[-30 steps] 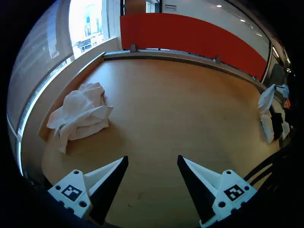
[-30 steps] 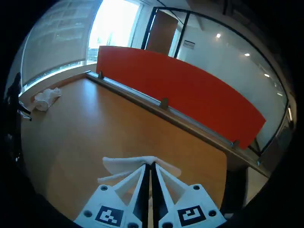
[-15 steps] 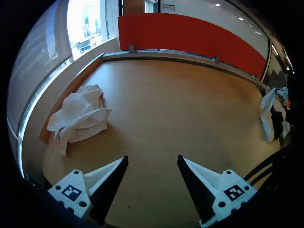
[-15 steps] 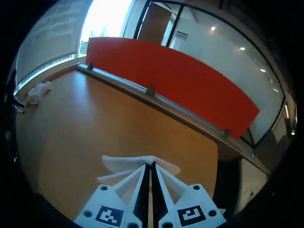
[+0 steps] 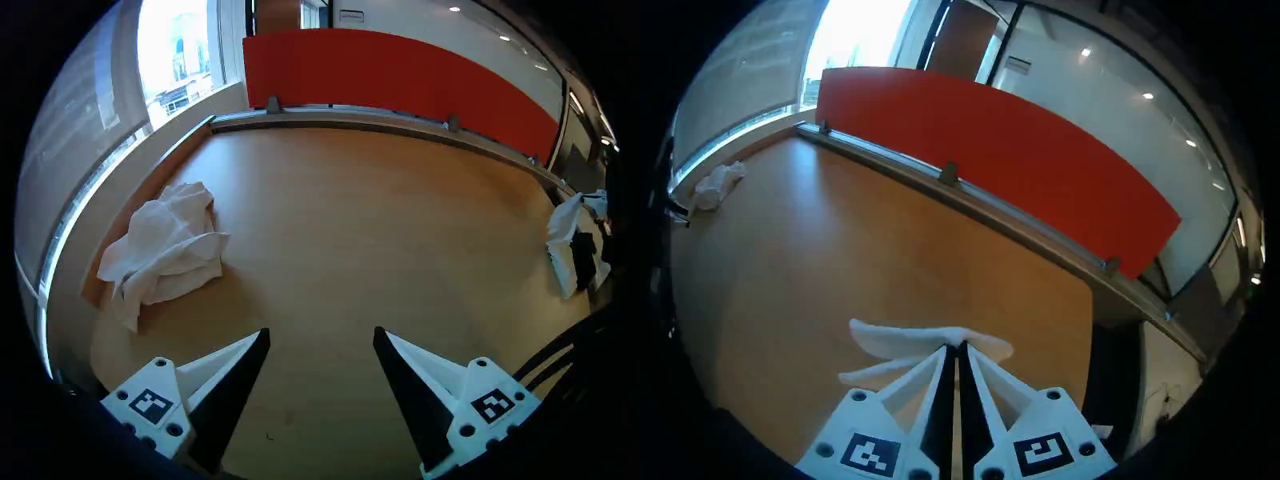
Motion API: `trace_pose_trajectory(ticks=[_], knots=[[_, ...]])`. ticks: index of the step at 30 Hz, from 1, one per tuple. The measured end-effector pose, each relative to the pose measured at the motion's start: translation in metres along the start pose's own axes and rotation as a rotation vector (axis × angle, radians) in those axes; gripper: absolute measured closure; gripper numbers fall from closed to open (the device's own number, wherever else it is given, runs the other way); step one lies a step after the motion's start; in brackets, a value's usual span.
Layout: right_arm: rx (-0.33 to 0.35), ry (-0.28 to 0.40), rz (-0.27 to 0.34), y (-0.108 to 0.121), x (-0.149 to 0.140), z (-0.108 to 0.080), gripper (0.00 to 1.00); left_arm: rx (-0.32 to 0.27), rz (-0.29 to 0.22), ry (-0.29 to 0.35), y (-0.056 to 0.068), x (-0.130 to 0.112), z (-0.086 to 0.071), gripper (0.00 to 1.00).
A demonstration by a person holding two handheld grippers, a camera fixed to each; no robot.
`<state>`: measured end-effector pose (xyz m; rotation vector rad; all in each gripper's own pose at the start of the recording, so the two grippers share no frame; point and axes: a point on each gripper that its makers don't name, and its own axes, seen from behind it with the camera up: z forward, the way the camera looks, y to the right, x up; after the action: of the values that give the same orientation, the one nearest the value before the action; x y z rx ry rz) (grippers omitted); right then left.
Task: Fold towel
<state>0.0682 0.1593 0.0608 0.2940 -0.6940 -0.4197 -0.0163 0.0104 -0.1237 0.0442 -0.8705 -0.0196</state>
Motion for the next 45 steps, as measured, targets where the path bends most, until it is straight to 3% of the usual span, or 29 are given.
trace_pose_trajectory(ticks=[14,22,30,45], knots=[[-0.055,-0.094,0.075,0.012,-0.073,-0.023,0.97,-0.007,0.014,-0.001,0.001,-0.001,-0.002,0.04],[-0.068,-0.129,0.105,0.011,-0.097,-0.029,0.98,-0.012,0.027,-0.003,0.003,-0.001,-0.003,0.04],[-0.082,-0.176,0.124,0.009,-0.124,-0.032,0.98,-0.01,0.04,0.001,0.004,0.0,-0.003,0.04],[-0.111,-0.302,0.224,0.006,-0.197,-0.03,0.97,-0.001,0.044,-0.005,-0.001,-0.004,-0.006,0.04]])
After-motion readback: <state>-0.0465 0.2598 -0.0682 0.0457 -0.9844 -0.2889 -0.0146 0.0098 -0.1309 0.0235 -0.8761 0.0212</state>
